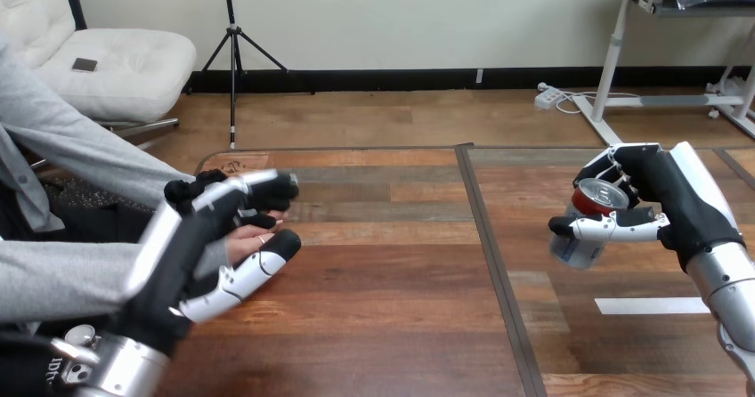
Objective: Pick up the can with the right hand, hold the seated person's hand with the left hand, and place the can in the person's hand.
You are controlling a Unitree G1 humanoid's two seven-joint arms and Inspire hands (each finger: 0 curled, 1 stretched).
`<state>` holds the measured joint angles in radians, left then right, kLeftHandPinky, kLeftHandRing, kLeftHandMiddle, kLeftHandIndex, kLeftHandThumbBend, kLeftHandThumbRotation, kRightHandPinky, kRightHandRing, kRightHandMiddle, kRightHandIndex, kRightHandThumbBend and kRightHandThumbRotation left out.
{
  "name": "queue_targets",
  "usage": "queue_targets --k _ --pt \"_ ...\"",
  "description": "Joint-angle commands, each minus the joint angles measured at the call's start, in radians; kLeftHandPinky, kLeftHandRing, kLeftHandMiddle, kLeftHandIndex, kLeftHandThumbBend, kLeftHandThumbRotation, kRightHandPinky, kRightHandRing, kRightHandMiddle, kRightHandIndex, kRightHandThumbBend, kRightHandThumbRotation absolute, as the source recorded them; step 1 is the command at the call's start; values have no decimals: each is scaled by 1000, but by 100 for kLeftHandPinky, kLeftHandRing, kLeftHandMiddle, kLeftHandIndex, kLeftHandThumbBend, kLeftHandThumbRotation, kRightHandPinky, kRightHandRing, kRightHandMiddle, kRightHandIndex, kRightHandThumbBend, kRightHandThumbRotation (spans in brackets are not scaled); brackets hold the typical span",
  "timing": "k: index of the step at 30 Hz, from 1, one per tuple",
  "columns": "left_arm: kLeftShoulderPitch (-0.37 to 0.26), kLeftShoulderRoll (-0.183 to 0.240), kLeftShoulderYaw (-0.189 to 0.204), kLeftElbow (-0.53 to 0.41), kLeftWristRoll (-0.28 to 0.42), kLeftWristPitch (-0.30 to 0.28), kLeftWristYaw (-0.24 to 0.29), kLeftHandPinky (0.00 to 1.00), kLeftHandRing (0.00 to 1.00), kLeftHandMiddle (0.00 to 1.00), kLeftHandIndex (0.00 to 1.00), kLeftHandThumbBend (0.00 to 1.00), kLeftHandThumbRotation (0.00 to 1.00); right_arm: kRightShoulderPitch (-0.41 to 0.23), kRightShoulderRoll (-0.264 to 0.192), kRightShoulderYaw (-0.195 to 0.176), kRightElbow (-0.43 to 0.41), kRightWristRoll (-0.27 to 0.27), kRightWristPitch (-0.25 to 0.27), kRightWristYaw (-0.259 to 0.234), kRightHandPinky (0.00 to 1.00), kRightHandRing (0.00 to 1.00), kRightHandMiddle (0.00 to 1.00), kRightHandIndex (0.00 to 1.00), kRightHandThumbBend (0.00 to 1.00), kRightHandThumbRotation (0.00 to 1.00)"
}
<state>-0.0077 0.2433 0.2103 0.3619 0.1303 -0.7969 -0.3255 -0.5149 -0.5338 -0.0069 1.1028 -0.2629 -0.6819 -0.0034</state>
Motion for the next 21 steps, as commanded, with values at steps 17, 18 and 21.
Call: queue_targets --k 17,18,21 --pt "20 177 91 -388 186 142 123 48 65 72 71 100 53 -57 -10 3 -42 0 -47 -13 28 32 39 43 83 0" --pt "23 183 91 -395 183 150 122 49 67 73 71 100 51 -57 -10 3 -42 1 -45 -13 27 32 39 43 83 0" --pt "22 201 94 -403 187 158 132 50 69 75 73 100 50 -57 -7 0 -42 5 -41 -9 27 32 39 43 83 0"
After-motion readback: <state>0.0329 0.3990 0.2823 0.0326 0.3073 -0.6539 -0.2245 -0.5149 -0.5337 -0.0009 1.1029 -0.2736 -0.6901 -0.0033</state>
